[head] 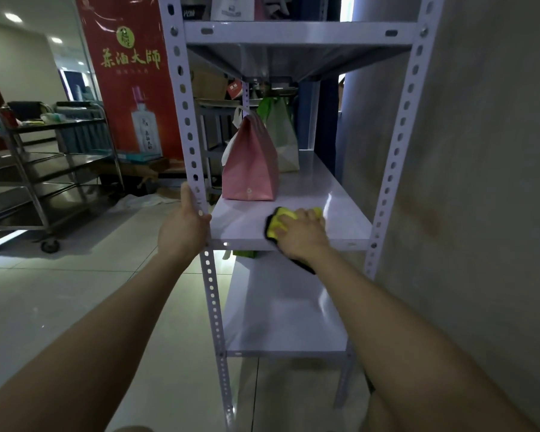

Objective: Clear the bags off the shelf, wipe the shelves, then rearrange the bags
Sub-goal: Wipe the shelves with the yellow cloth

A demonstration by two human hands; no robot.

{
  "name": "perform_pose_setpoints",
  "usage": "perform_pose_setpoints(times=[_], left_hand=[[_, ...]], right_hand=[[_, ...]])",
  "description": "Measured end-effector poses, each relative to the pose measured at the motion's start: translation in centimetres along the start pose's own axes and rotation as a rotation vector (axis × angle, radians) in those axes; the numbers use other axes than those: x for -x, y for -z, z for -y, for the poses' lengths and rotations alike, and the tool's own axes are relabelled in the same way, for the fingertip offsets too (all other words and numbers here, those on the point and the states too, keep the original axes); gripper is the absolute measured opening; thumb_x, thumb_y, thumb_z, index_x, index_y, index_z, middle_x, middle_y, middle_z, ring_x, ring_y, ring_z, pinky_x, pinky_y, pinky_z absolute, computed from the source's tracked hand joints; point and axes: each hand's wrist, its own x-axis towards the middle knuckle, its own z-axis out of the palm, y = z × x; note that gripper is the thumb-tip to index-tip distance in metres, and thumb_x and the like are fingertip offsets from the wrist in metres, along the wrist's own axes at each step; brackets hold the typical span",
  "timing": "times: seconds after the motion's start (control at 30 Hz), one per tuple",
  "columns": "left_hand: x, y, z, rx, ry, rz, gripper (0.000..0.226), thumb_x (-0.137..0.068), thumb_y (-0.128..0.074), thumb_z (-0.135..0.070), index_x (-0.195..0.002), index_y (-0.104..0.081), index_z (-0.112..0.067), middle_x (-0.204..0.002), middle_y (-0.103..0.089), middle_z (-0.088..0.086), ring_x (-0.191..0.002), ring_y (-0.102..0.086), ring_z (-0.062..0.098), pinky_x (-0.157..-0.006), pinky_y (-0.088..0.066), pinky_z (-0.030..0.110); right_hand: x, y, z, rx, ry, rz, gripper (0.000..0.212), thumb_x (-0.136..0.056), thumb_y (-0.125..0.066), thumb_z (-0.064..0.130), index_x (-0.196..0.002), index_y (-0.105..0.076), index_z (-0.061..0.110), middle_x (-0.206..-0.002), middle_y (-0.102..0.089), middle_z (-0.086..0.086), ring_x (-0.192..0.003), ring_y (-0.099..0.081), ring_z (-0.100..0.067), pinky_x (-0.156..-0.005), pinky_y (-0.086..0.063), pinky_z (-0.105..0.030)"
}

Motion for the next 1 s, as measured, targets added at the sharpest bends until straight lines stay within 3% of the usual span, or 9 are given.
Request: perform_pose_setpoints(times=[0.1, 0.2, 0.3, 0.43, 0.53, 0.73, 0.87, 1.0], left_hand=[[0.1, 0.4, -0.2, -0.012, 0.007, 0.036, 0.064, -0.106, -0.062, -0.023, -0.156, -0.022, -0.026, -0.119, -0.070, 0.014, -0.084, -0.073, 0.037, -0.071, -0.066, 0.056], [0.7, 1.0, -0.4, -0.045, -0.005, 0.060, 0.051, -0.106, -0.060, -0.022, -0.148, -0.032, -0.023, -0.119, -0.071, 0.013, -0.089, -0.073, 0.036, -0.077, -0.066, 0.056], [2.7, 0.7, -0.3, -0.036, 0.006, 0.029, 0.043, -0.107, -0.061, -0.026, -0.146, -0.043, -0.019, -0.125, -0.069, 0.011, -0.099, -0.072, 0.034, -0.084, -0.064, 0.055], [7.9, -2.0, 1.3, 0.010, 0.003, -0.149, 0.036, -0.105, -0.061, -0.033, -0.137, -0.048, -0.020, -0.129, -0.064, 0.006, -0.094, -0.072, 0.029, -0.078, -0.060, 0.049], [11.9, -5.7, 3.7, -0.005, -0.013, 0.008, 0.030, -0.101, -0.061, -0.025, -0.129, -0.051, -0.024, -0.121, -0.064, 0.000, -0.093, -0.071, 0.029, -0.079, -0.058, 0.048], [16.8, -10.7, 9.8, -0.044, -0.009, 0.467, 0.039, -0.102, -0.069, -0.025, -0.139, -0.060, -0.018, -0.131, -0.065, 0.006, -0.099, -0.071, 0.022, -0.087, -0.058, 0.039], [15.7, -10.6, 10.1, 0.096, -0.086, 0.479, 0.036, -0.103, -0.069, -0.037, -0.137, -0.065, -0.026, -0.122, -0.065, -0.007, -0.090, -0.068, 0.003, -0.077, -0.053, 0.025], [15.4, -10.0, 11.2, -0.007, -0.071, 0.534, 0.038, -0.103, -0.071, -0.037, -0.138, -0.066, -0.023, -0.123, -0.065, -0.003, -0.092, -0.071, 0.014, -0.085, -0.057, 0.035]], right_hand=[[0.9, -0.2, 0.7, -0.005, 0.180, 0.013, 0.055, -0.099, -0.049, 0.056, -0.151, -0.047, 0.038, -0.155, -0.043, -0.005, -0.140, -0.035, -0.033, -0.114, -0.027, -0.049], [2.6, 0.5, -3.1, 0.026, 0.152, -0.031, 0.056, -0.095, -0.063, 0.043, -0.149, -0.048, 0.040, -0.151, -0.046, -0.003, -0.137, -0.038, -0.032, -0.107, -0.030, -0.043], [6.5, 0.5, -5.3, 0.023, 0.044, -0.226, 0.057, -0.087, -0.069, 0.027, -0.142, -0.056, 0.035, -0.141, -0.052, -0.006, -0.129, -0.043, -0.034, -0.100, -0.037, -0.046], [12.3, -3.1, -3.4, -0.157, 0.169, -0.407, 0.062, -0.078, -0.066, 0.018, -0.139, -0.059, 0.030, -0.130, -0.052, -0.009, -0.122, -0.049, -0.035, -0.096, -0.044, -0.049], [14.8, -8.1, -1.4, -0.175, 0.195, -0.258, 0.061, -0.078, -0.064, 0.022, -0.138, -0.061, 0.030, -0.133, -0.054, -0.010, -0.122, -0.049, -0.035, -0.096, -0.043, -0.048], [16.9, -21.1, -2.0, -0.097, 0.070, 0.179, 0.054, -0.093, -0.064, 0.038, -0.146, -0.055, 0.037, -0.138, -0.052, -0.004, -0.127, -0.046, -0.029, -0.097, -0.036, -0.041], [15.1, -25.7, -2.3, -0.064, 0.065, 0.196, 0.056, -0.091, -0.069, 0.035, -0.146, -0.057, 0.035, -0.135, -0.054, -0.006, -0.124, -0.046, -0.031, -0.094, -0.036, -0.042], [12.4, -26.8, -2.4, -0.083, 0.014, 0.123, 0.061, -0.086, -0.070, 0.028, -0.146, -0.057, 0.032, -0.142, -0.051, -0.009, -0.129, -0.046, -0.033, -0.100, -0.038, -0.047]])
